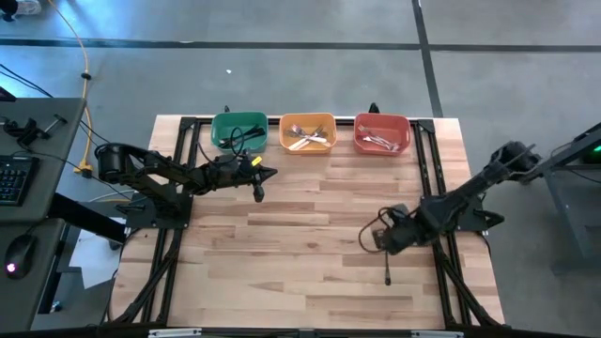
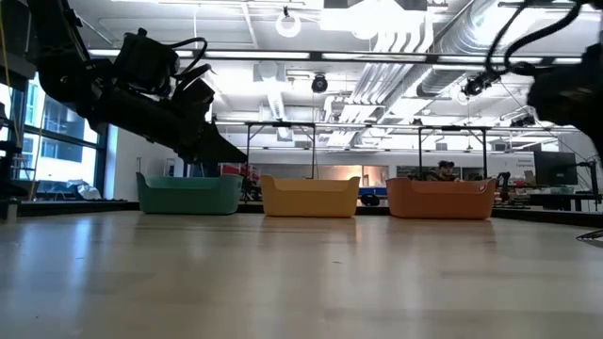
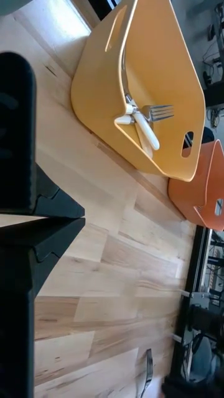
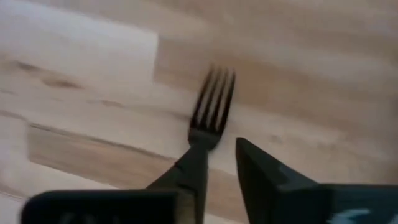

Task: Sort silverware by color (type)
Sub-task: Put the black fork into the green bin

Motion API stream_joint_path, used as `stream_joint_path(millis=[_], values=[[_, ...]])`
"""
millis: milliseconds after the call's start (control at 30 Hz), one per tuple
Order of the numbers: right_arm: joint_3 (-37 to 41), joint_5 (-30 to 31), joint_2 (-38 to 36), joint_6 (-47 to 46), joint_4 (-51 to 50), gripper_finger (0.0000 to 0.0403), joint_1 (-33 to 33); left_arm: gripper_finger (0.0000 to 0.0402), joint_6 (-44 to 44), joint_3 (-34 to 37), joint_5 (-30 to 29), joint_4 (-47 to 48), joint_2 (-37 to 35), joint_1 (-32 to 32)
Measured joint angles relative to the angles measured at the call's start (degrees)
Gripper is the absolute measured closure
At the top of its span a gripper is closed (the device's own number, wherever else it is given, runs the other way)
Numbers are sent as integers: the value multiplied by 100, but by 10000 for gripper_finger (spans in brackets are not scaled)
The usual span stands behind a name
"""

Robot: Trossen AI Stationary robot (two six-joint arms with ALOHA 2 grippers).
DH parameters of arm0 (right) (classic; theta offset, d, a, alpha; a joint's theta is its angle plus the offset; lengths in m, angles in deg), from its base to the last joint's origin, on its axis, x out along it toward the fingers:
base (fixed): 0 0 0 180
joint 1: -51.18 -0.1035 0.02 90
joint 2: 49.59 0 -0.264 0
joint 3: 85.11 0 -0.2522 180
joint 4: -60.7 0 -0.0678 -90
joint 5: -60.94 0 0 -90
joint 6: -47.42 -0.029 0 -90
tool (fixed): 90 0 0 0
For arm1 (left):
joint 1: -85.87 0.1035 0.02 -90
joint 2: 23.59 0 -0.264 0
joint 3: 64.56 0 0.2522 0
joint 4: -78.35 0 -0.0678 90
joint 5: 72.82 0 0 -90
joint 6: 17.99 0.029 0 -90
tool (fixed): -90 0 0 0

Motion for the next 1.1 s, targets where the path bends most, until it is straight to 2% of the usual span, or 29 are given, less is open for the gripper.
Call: stream_joint_path(millis=[200, 333, 467, 633, 700, 733, 767, 833, 933, 1100], values=[[-29, -136, 564, -267, 609, 264, -153, 401, -10, 0, 0, 0, -1, -1], [-29, -226, 953, -383, 811, 244, -148, 401, -57, 0, 0, 2, -1, 0], [-58, -442, 1289, -301, 859, 260, -149, 401, -159, 0, 0, 2, -1, 0], [-45, -258, 1286, -4, 872, 334, -79, 401, -532, 0, 79, -64, -1, 53], [-29, 94, 1209, 440, 1053, 374, -31, 401, -634, 0, 282, -93, -1, 120], [-21, 508, 1179, 744, 1267, 388, -7, 401, -656, 0, 415, -89, -1, 164], [-24, 894, 1153, 1048, 1499, 395, 55, 401, -677, 0, 559, -89, -1, 212], [-23, 1271, 1047, 1702, 1759, 391, 203, 401, -800, 0, 850, -90, 1, 315], [1, 1427, 1040, 2916, 2655, 392, 568, 401, -952, 0, 1291, -129, 3, 443], [-1, 1700, 1037, 5286, 4255, 399, 1483, 400, -1177, 0, 1709, -416, 9, 455]])
